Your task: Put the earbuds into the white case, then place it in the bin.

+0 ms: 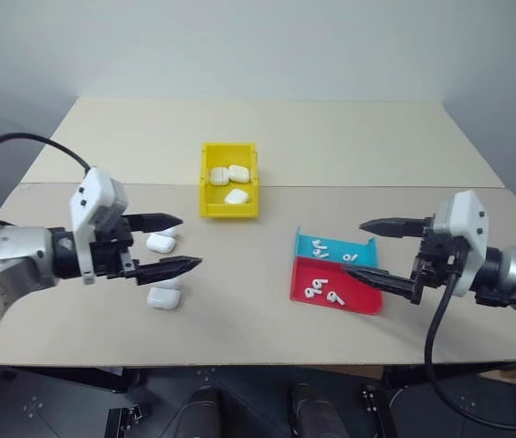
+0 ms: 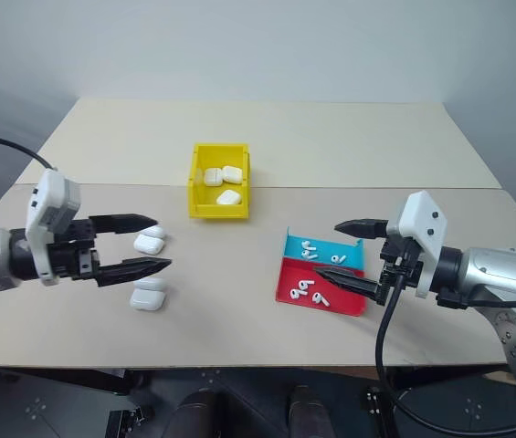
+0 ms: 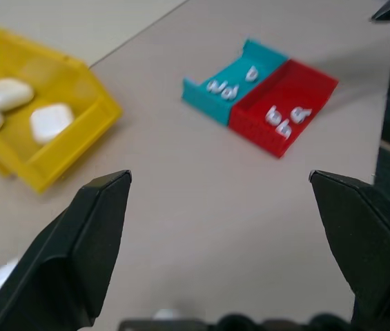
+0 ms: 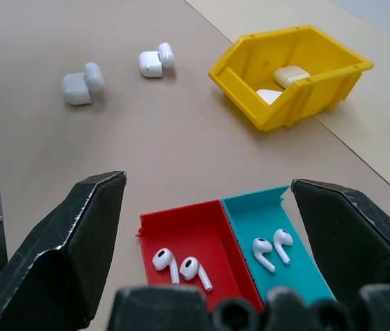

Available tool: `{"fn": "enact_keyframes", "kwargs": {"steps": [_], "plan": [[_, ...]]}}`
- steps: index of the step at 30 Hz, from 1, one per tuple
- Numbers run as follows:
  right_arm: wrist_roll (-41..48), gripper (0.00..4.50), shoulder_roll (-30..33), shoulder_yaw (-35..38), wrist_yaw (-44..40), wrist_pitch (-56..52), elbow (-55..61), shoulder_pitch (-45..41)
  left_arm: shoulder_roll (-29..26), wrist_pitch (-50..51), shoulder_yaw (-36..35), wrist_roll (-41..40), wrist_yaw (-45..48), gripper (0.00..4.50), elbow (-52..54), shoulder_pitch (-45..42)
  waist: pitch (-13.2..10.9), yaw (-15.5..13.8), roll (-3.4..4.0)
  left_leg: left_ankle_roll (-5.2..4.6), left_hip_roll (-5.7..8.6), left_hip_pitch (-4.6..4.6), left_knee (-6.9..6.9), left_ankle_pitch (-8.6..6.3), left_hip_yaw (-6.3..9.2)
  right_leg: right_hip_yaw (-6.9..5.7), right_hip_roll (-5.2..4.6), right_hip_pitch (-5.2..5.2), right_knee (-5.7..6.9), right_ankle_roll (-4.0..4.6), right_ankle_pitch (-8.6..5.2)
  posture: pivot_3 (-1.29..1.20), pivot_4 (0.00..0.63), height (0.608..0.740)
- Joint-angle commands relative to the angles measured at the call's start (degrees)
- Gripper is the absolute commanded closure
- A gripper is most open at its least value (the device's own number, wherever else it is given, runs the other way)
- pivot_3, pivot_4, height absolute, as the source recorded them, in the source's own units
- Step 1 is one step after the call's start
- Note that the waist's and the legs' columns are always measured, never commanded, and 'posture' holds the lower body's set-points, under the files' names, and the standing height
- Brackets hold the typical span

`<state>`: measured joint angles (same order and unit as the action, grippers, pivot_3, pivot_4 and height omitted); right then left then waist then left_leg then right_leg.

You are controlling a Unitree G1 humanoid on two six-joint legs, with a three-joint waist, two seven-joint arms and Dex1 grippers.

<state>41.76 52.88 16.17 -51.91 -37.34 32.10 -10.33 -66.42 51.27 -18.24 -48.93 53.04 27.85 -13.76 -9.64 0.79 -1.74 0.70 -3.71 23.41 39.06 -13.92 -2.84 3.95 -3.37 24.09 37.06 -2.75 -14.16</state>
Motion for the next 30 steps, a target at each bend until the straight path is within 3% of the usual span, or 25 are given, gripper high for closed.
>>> {"fn": "enact_keyframes", "kwargs": {"steps": [1,4,7,9,13,21,25,30], "plan": [[0.66,0.04,0.92,0.39,0.79,-0.65,1.02,-1.90,-5.44,0.44,-0.48,3.64,2.89,0.00,-2.75,-0.15,0.00,-0.01,0.01,0.00,0.00,-0.03,-0.05,0.00,-0.04,0.02,-0.01,0.01,0.00,0.01,0.00,0.00,0.150,0.740],[0.56,0.04,0.82,0.01,1.22,-0.92,1.47,-1.86,-10.39,3.86,3.64,4.93,3.57,0.00,-4.36,-2.48,-0.01,-0.13,-0.01,0.00,-0.03,-0.06,-0.11,0.00,-0.08,0.03,0.02,0.04,0.01,0.06,-0.04,0.00,0.150,0.740],[0.41,0.04,0.17,-0.60,2.49,-1.11,1.72,-2.12,-11.98,2.41,6.71,6.71,5.78,0.00,-5.21,-4.01,0.00,-0.21,-0.01,0.01,-0.02,-0.03,-0.12,0.00,-0.12,0.03,0.00,0.05,-0.02,0.06,-0.05,0.00,0.150,0.740],[0.67,0.04,-0.26,-0.97,3.35,-1.28,1.82,-2.26,-14.95,-2.22,10.64,11.15,10.31,0.00,-5.15,-3.92,-0.01,-0.14,-0.02,0.01,-0.02,0.03,-0.13,0.00,-0.14,0.03,-0.01,0.10,-0.02,0.06,-0.06,0.00,0.150,0.740],[0.76,0.04,-0.54,-1.41,3.58,-0.88,2.89,-1.35,-17.75,0.06,18.52,13.35,15.67,0.00,-5.04,-9.88,-0.02,-0.15,-0.03,0.01,-0.02,0.08,-0.17,0.00,-0.17,0.04,0.00,0.18,-0.02,0.09,-0.07,0.00,0.150,0.740],[0.65,0.04,-2.02,-2.45,5.32,-0.83,4.19,-0.88,-12.85,6.90,28.31,19.26,16.40,0.00,-12.83,-22.90,-0.01,-0.16,-0.05,0.00,-0.01,0.08,-0.15,0.00,-0.13,0.04,0.03,0.16,0.02,0.08,-0.08,0.00,0.150,0.740],[-0.01,0.04,-2.90,-4.07,5.18,0.07,3.63,-1.31,-6.77,-12.23,31.13,28.48,18.67,0.00,-20.33,-24.18,-0.01,-0.27,-0.05,0.00,-0.01,0.10,-0.13,-0.01,-0.14,0.03,0.02,0.15,0.00,0.08,-0.08,0.00,0.150,0.740],[-0.76,0.04,-3.61,-5.25,5.41,0.39,3.82,-2.05,-0.50,-15.99,42.85,41.84,27.89,0.00,-35.87,-38.31,-0.01,-0.84,-0.11,0.00,0.00,0.14,-0.07,0.00,-0.13,0.02,0.04,0.15,0.03,0.09,-0.07,0.00,0.150,0.740]]}}
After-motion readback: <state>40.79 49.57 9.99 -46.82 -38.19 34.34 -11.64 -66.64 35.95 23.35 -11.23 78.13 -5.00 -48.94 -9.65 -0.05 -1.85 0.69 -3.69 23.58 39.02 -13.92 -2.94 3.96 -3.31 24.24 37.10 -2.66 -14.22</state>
